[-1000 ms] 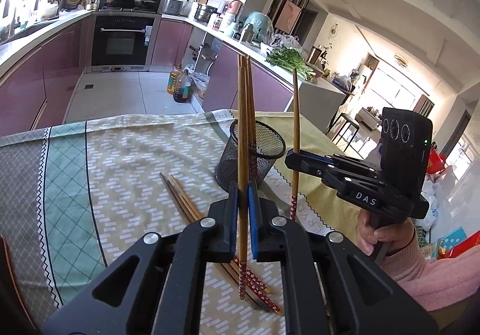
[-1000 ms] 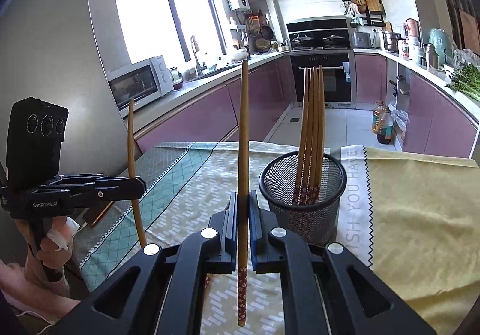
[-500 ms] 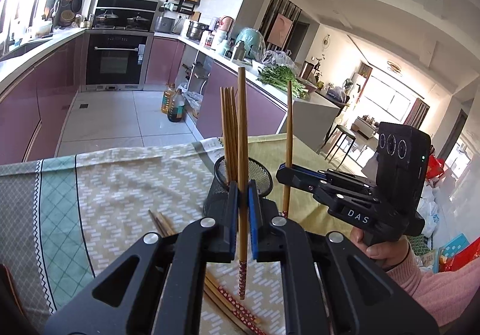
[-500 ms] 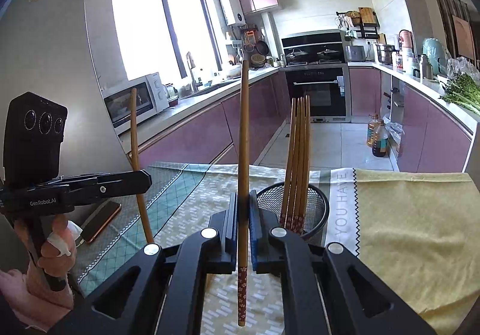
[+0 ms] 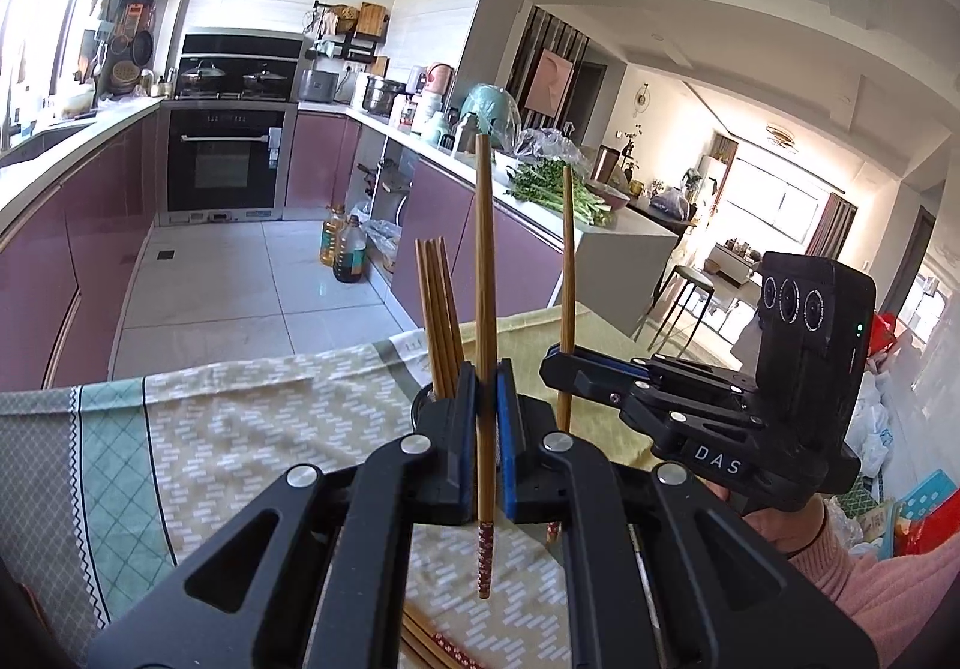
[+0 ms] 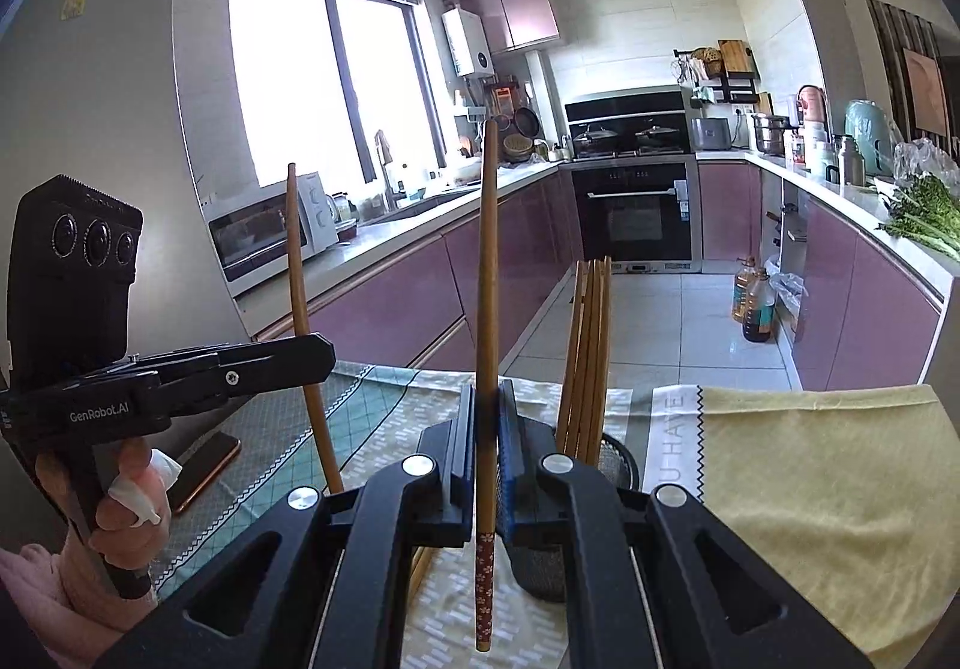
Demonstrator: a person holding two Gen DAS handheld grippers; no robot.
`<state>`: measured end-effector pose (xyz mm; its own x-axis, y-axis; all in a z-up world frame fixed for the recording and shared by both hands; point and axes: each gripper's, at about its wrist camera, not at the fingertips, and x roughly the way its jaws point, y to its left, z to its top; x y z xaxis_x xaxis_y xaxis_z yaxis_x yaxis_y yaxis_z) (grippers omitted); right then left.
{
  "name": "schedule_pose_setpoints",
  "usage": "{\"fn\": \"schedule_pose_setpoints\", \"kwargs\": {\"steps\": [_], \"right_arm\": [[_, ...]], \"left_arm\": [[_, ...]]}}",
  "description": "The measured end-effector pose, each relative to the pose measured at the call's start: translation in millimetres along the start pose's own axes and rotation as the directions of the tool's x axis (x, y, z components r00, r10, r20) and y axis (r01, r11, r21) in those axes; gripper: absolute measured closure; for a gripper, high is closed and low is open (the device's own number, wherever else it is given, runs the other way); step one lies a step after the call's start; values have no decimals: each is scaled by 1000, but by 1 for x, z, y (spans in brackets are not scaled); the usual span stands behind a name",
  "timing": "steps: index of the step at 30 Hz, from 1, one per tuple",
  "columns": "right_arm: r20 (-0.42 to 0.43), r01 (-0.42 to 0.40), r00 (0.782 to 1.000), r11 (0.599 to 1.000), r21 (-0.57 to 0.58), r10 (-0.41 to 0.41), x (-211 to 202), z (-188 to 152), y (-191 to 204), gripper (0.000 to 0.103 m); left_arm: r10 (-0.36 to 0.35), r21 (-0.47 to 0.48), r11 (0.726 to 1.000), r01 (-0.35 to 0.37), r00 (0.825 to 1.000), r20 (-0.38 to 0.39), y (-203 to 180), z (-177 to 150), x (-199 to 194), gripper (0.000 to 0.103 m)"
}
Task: Organize utensils
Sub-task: 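Lower the right tool's chopstick into the mesh cup while the left tool inserts its own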
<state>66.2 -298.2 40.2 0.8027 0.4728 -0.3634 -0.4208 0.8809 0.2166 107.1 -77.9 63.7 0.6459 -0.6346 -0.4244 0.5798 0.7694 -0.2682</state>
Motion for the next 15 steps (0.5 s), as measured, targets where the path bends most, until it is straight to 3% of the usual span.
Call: {"fn": "schedule_pose_setpoints", "kwargs": {"steps": [15], "right_arm": [[48, 18, 999, 1000, -25, -16, 10, 28, -8, 97]], "left_arm": [[2, 45, 999, -5, 997, 72, -13, 38, 16, 96]]}}
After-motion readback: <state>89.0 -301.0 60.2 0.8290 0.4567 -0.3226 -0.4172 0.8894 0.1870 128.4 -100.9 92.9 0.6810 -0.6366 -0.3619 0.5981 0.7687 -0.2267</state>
